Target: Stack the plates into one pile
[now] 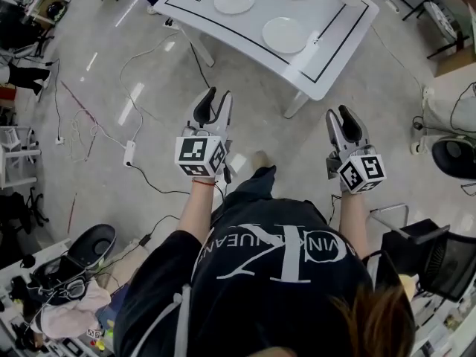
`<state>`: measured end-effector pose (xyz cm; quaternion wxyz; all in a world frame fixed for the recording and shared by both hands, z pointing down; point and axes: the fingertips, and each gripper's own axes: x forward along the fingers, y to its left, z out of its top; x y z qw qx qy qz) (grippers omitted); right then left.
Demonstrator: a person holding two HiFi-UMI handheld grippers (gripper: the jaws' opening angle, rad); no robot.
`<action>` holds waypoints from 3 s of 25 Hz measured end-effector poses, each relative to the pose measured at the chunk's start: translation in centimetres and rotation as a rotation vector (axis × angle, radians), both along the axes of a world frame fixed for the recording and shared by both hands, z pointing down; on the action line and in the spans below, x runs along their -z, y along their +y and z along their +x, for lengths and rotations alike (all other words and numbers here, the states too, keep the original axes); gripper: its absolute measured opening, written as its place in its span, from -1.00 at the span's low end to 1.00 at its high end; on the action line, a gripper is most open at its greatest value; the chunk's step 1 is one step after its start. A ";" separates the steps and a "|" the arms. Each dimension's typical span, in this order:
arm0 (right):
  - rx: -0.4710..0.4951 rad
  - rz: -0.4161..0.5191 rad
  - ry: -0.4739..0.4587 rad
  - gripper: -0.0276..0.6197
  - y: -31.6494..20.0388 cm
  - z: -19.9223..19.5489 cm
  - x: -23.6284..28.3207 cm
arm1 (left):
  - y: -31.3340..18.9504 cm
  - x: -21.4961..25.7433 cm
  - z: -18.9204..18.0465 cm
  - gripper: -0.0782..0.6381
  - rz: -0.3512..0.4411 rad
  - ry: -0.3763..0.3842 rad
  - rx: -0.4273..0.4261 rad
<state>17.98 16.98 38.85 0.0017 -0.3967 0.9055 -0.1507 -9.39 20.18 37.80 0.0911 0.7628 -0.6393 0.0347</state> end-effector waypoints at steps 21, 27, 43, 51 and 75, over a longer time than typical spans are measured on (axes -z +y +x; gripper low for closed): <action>-0.035 -0.072 0.022 -0.47 -8.0 -5.6 -3.0 | -8.1 -3.3 -5.1 -0.39 -0.071 0.036 -0.085; -0.018 -0.103 0.027 -0.47 -10.5 -6.6 -4.1 | -10.3 -3.9 -6.3 -0.39 -0.093 0.034 -0.080; -0.017 -0.199 0.025 -0.47 -20.4 -8.0 -5.7 | -22.4 -5.0 -4.7 -0.43 -0.166 0.076 -0.172; 0.009 -0.215 0.023 -0.47 -24.1 -8.3 -6.4 | -26.5 -5.1 -3.9 -0.43 -0.186 0.052 -0.191; 0.436 -0.363 0.213 -0.45 -34.7 -21.5 -6.0 | -34.5 -10.1 -12.8 -0.43 -0.353 0.122 0.031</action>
